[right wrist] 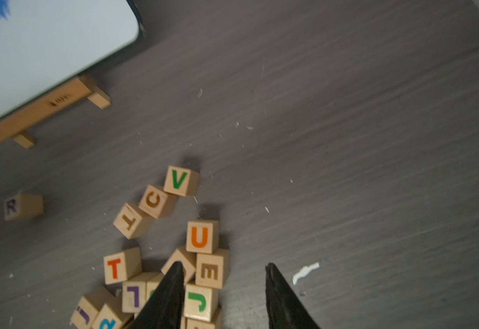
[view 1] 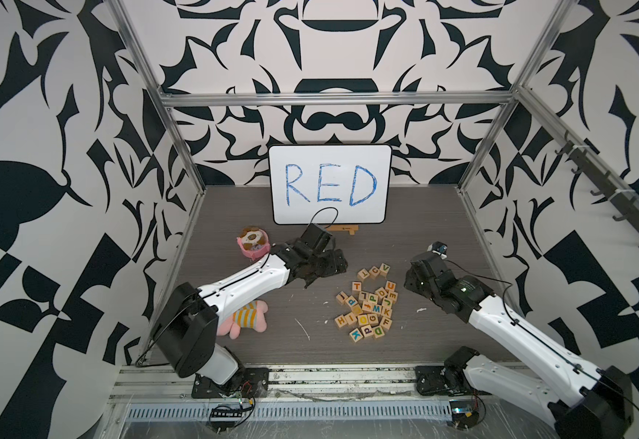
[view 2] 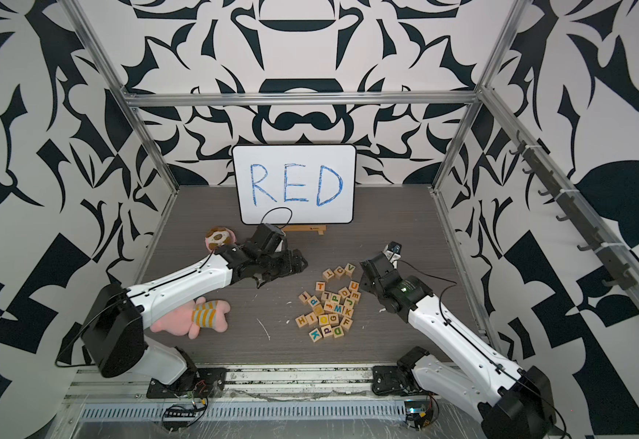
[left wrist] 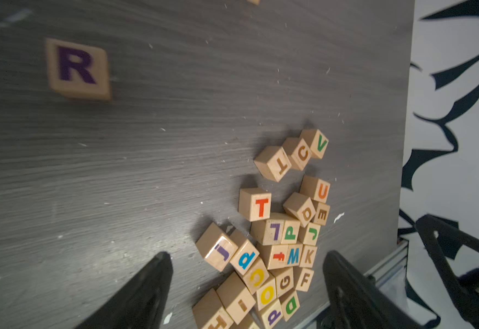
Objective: Assemble the uppercase word "red" with letter blocks
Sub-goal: Adjust the letter block at the center of the board.
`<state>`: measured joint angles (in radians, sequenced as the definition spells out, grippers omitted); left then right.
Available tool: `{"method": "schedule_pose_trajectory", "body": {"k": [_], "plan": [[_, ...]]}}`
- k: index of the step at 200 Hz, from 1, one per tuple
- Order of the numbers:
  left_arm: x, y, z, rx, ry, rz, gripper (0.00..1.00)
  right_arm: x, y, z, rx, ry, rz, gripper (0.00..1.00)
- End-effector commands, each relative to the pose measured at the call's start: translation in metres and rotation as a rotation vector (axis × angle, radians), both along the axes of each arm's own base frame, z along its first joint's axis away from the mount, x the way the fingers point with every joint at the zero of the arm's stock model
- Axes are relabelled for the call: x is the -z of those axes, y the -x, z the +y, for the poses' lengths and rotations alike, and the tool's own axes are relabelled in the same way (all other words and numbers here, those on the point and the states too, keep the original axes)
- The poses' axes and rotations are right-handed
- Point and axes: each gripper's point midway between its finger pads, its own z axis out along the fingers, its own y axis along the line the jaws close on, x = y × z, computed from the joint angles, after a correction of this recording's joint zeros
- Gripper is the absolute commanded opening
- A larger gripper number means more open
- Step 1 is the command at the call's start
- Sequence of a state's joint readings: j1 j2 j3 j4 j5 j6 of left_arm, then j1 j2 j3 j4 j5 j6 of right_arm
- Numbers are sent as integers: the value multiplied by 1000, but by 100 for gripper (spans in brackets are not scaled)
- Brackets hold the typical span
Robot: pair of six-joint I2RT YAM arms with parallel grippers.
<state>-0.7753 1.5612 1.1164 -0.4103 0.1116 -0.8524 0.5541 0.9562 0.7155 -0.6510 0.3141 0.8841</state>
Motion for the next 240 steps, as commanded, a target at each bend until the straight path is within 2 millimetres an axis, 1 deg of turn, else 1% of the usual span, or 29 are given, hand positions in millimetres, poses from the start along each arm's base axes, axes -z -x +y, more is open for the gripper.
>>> {"method": "schedule_pose_trajectory", "body": {"k": [1, 20, 24, 34, 64, 82, 115, 118, 128, 143, 184, 213, 240], "plan": [[3, 20, -12, 96, 31, 95, 86, 5, 7, 10, -28, -58, 38, 44], [8, 22, -9, 85, 17, 108, 86, 14, 9, 15, -63, -58, 77, 43], [8, 21, -8, 80, 12, 105, 86, 17, 11, 22, -89, -80, 98, 42], [8, 21, -5, 71, -1, 99, 86, 22, 12, 25, -106, -77, 123, 42], [8, 20, 4, 43, -33, 87, 86, 32, 15, 26, -139, -45, 178, 41], [8, 21, 6, 41, -38, 85, 86, 37, 17, 28, -155, -46, 193, 41], [-3, 18, 5, 34, -14, 47, 86, 46, 20, 27, -191, -5, 225, 43], [-4, 17, 5, 31, -8, 44, 82, 47, 20, 26, -193, -1, 229, 43], [-7, 16, 5, 22, 8, 31, 82, 50, 20, 26, -199, 11, 241, 43], [-8, 16, 6, 13, 18, 18, 81, 55, 20, 26, -203, 21, 257, 43], [-7, 16, 8, -9, 19, 29, 81, 63, 15, 35, -226, 13, 273, 43], [-4, 15, 5, -24, 42, 34, 81, 65, 8, 38, -226, 23, 273, 44], [-2, 15, 6, -33, 34, 41, 82, 69, 4, 42, -228, 22, 280, 44]]}}
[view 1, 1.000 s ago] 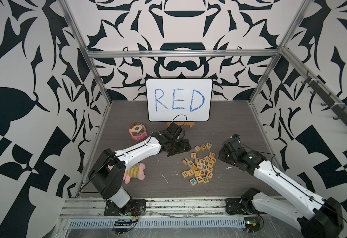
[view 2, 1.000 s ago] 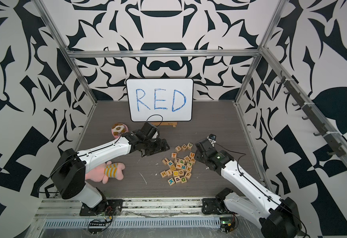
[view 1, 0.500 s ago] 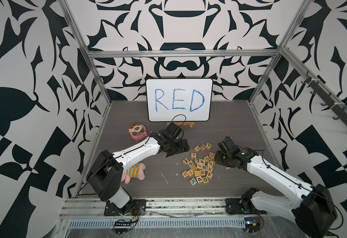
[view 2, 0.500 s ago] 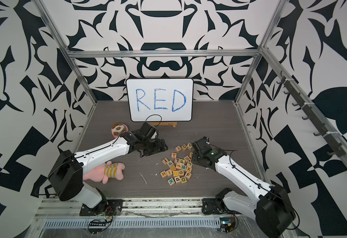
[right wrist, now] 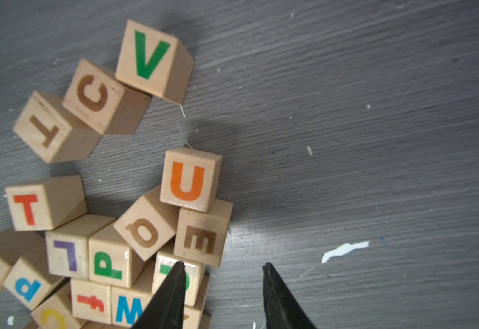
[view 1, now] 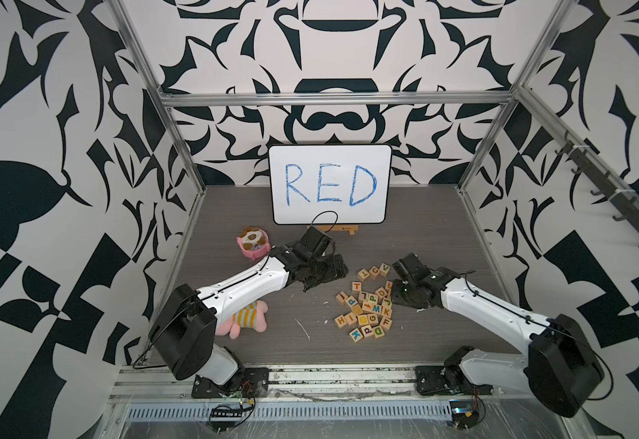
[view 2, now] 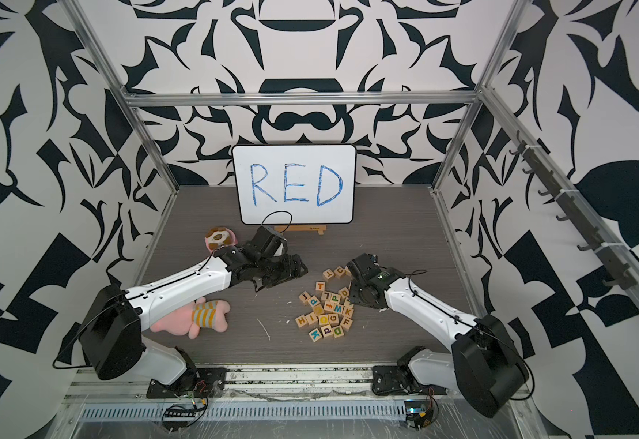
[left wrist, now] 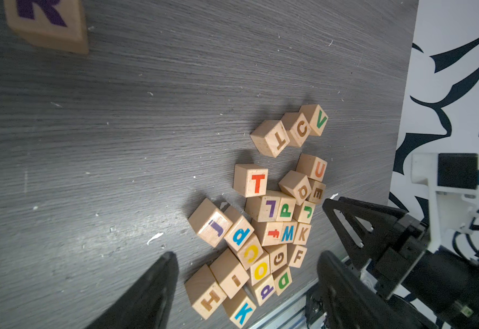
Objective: Assemble the uppercase word "red" with letter blocks
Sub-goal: Adjust the letter block at the center of the board.
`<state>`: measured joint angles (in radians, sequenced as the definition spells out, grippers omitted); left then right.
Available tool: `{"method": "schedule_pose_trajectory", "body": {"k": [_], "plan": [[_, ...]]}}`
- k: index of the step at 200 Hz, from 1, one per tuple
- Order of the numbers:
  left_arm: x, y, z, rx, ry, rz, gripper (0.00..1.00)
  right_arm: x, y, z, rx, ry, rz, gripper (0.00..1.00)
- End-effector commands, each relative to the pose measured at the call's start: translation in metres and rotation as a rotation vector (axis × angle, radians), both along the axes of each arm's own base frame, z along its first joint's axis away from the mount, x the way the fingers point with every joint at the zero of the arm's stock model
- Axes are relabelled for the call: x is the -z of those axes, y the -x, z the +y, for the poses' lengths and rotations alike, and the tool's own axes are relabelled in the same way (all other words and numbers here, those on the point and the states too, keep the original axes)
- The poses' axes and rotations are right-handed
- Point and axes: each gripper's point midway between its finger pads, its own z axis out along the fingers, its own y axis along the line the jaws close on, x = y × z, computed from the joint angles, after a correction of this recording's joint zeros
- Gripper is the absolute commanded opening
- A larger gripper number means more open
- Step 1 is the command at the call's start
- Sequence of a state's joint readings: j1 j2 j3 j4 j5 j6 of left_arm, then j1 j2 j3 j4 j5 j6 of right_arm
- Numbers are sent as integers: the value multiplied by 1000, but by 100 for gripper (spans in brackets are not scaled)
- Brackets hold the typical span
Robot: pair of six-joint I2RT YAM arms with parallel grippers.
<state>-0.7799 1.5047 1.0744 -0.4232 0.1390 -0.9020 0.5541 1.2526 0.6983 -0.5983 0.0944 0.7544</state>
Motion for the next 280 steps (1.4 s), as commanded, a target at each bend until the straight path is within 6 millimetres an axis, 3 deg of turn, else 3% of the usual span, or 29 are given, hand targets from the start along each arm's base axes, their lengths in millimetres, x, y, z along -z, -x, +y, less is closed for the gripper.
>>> {"method": "schedule_pose_trajectory", "body": {"k": [1, 164, 280], "plan": [[2, 0, 1, -16, 3, 0, 82, -8, -13, 9, -17, -14, -38, 44], [5, 2, 8, -28, -13, -3, 83, 5, -19, 18, 13, -37, -22, 45], [8, 3, 9, -30, -20, 3, 83, 8, -8, -4, 35, 50, -16, 43]]}}
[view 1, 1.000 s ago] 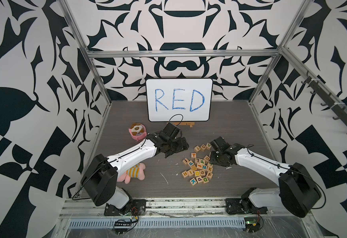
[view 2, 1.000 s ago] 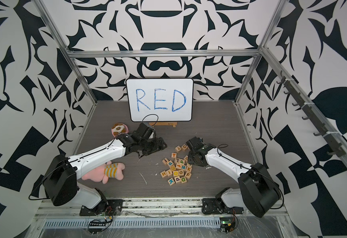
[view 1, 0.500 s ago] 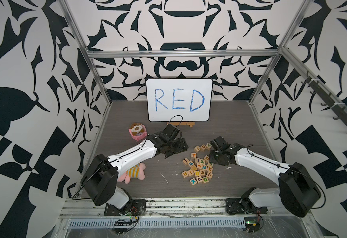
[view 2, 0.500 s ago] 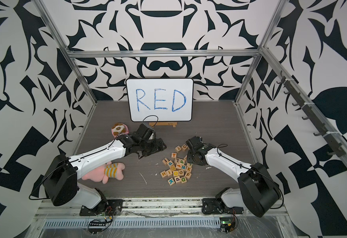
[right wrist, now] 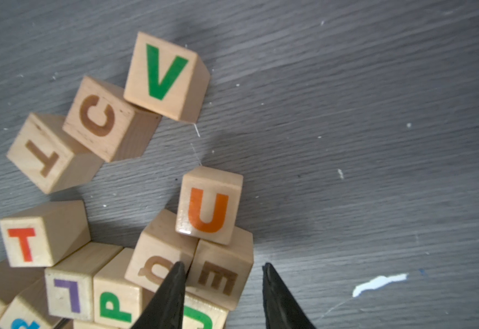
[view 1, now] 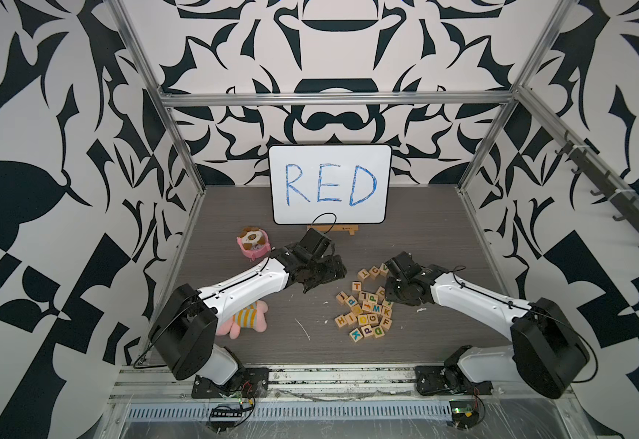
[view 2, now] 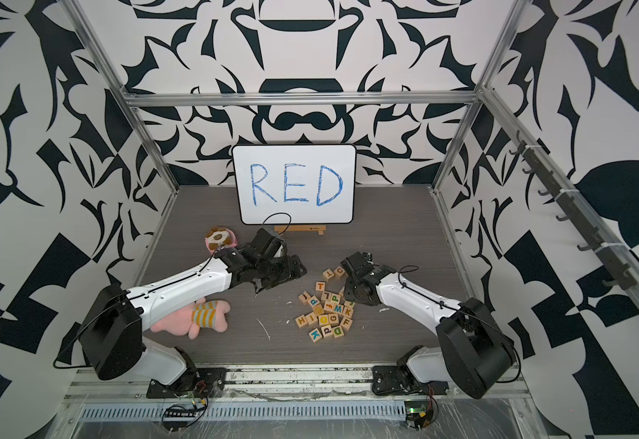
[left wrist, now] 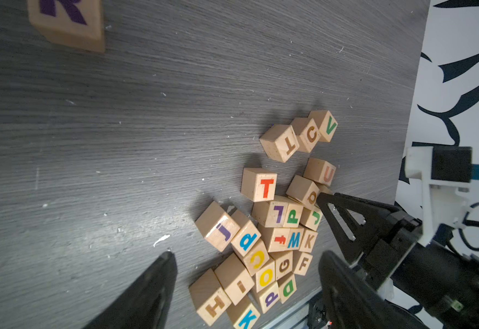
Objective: Assemble the uppercase word "red" with letter blocks
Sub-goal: Adjust the letter block at the center of the board.
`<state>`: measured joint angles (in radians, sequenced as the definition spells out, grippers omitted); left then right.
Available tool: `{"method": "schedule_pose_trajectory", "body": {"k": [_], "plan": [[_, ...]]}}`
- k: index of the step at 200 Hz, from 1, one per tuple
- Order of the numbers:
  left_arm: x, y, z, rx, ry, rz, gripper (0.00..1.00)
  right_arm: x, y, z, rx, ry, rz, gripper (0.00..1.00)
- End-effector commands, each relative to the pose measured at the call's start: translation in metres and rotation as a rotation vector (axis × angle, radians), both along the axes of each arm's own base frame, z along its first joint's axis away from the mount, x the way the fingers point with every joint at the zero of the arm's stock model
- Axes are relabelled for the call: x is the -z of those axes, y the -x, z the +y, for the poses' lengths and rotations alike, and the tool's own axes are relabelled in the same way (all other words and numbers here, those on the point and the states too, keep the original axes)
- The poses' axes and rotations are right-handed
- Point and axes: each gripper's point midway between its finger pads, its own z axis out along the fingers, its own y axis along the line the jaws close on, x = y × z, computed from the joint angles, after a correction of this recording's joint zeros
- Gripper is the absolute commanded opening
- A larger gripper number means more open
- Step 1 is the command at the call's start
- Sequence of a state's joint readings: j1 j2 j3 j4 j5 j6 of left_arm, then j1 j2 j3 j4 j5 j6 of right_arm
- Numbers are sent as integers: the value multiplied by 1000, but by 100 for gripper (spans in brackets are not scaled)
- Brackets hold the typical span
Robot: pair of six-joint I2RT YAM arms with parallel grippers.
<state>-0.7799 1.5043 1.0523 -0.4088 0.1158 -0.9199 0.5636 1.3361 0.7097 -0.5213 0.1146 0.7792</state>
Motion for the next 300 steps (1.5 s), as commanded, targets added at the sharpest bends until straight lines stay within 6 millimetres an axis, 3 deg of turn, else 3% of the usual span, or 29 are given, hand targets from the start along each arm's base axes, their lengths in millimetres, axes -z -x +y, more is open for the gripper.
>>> {"method": "schedule_pose_trajectory", "body": {"k": [1, 65, 102, 171, 198, 225, 235, 248, 300], "plan": [[1, 4, 4, -2, -6, 2, 83, -2, 6, -12, 15, 45, -4, 43], [2, 3, 3, -1, -5, 3, 83, -4, 6, -14, 19, 49, -11, 43], [2, 3, 2, 1, -6, 2, 83, -4, 9, -30, 48, 127, -15, 41], [2, 0, 4, -5, -16, -14, 83, -21, 12, -56, 153, 165, -66, 38], [2, 0, 5, -5, -22, -16, 84, -35, 13, -50, 183, 93, -82, 38], [2, -1, 9, -18, -29, -27, 84, -40, 17, -30, 206, -62, -84, 29], [2, -2, 10, -26, -33, -33, 84, -39, 20, -28, 219, -84, -81, 14], [3, -4, 12, -39, -38, -41, 84, -34, 24, -28, 239, -93, -76, 5], [-1, -9, 15, -69, -38, -70, 84, -10, 36, -16, 271, -146, -38, 0]]}}
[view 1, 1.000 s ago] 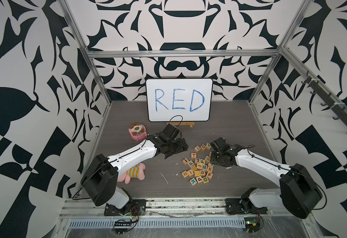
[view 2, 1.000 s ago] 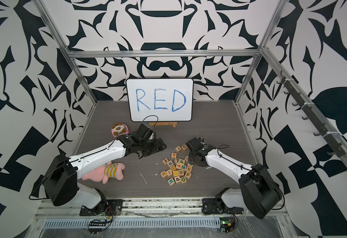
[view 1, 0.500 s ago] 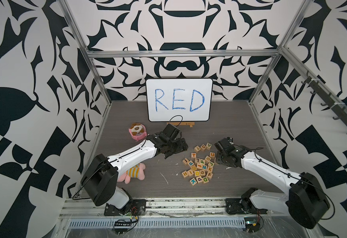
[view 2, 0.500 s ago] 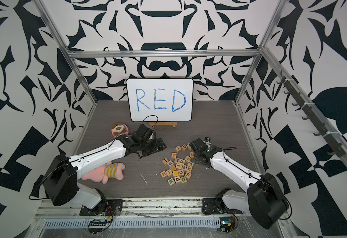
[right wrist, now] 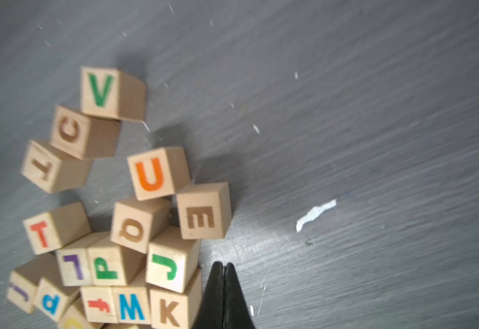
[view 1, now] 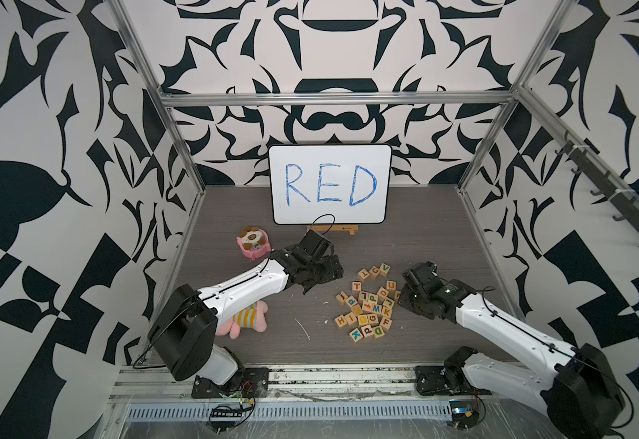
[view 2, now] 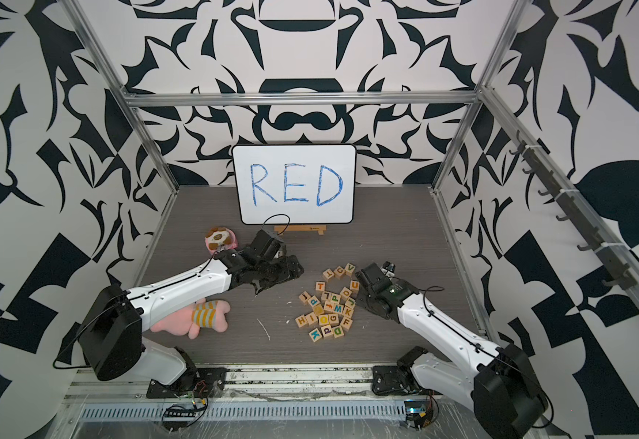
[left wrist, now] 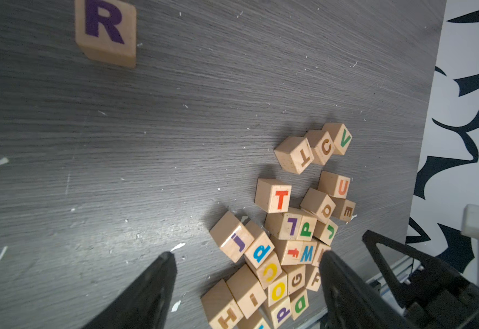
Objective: Assemble the uppercase word "red" with letter blocks
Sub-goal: Adjust the letter block at the center of the board.
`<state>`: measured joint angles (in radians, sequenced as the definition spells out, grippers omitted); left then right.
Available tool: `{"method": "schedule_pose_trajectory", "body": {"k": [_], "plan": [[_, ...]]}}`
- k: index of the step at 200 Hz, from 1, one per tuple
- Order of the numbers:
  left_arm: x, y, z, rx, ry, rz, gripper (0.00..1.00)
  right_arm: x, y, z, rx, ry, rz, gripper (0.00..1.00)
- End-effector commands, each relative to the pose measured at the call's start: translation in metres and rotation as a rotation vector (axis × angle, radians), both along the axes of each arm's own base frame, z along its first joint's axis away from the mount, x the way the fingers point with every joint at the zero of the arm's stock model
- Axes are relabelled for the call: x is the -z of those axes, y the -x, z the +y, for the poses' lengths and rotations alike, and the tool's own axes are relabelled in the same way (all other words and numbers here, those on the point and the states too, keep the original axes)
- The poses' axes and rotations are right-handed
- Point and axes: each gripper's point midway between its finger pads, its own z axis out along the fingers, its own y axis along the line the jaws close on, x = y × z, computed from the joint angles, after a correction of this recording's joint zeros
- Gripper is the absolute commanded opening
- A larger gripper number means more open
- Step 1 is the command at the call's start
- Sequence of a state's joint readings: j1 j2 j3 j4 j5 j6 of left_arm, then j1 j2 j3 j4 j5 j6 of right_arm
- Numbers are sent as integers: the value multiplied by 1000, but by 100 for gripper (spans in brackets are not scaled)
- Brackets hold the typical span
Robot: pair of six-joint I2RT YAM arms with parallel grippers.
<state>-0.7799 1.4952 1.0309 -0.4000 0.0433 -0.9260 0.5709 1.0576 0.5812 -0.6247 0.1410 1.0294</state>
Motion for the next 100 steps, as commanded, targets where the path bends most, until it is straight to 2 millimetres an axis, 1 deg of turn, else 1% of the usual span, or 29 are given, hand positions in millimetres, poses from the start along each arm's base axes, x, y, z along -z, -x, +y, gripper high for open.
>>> {"method": "schedule_pose_trajectory", "body": {"k": [1, 27, 68, 70, 75, 100], "plan": [[-6, -2, 4, -22, 5, -35, 84, 3, -2, 11, 37, -54, -9, 0], [-7, -4, 6, -34, 5, -42, 84, 12, -4, 17, 48, -63, -3, 0], [-10, -6, 11, -59, -1, -65, 84, 26, -10, 9, 91, -5, -2, 0], [-10, -6, 11, -61, -2, -65, 84, 25, -13, 5, 101, 17, -17, 0], [-11, -6, 12, -63, -3, -71, 84, 27, -15, 2, 104, 37, -20, 0], [-15, -6, 17, -77, 4, -93, 84, 25, -27, -1, 101, 79, -37, 0]]}}
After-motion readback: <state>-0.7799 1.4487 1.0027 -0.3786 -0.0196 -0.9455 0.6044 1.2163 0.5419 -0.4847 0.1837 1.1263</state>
